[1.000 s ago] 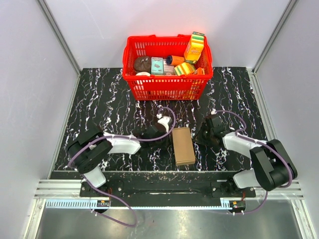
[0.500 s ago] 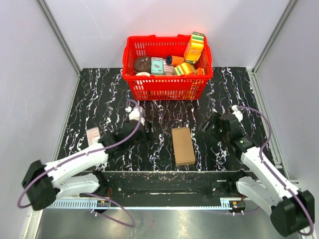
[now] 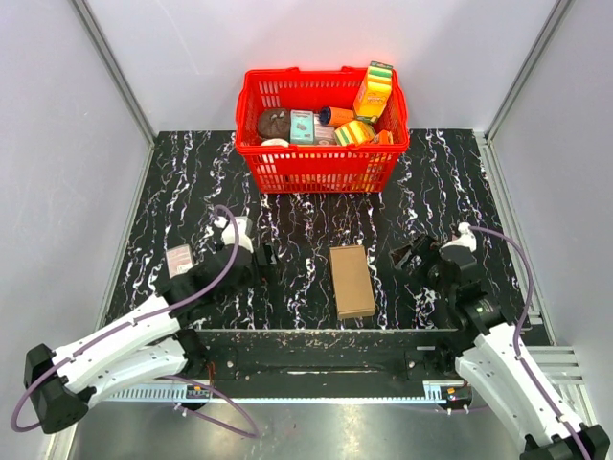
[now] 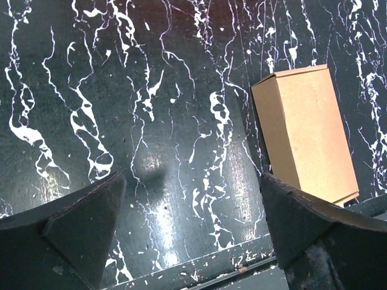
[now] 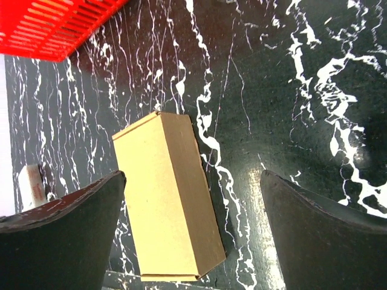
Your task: Fold the paper box
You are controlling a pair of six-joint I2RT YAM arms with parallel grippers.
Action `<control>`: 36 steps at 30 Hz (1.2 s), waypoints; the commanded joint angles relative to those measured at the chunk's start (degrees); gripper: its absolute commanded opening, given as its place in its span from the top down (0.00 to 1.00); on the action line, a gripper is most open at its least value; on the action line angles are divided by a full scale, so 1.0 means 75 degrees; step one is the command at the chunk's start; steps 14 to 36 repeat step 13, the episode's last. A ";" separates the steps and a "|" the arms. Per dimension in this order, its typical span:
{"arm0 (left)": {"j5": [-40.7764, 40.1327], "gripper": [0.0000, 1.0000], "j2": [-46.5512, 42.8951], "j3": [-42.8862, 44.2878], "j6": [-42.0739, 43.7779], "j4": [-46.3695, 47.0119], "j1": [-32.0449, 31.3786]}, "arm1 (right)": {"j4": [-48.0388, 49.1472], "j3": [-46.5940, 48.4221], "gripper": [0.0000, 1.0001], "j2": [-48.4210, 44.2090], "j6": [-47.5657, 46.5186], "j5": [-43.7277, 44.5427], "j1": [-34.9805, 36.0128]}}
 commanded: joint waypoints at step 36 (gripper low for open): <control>-0.0297 0.01 -0.0406 0.0094 -0.0123 -0.0506 -0.0031 | 0.0126 -0.0330 0.00 -0.1915 -0.0070 0.1598 -0.0037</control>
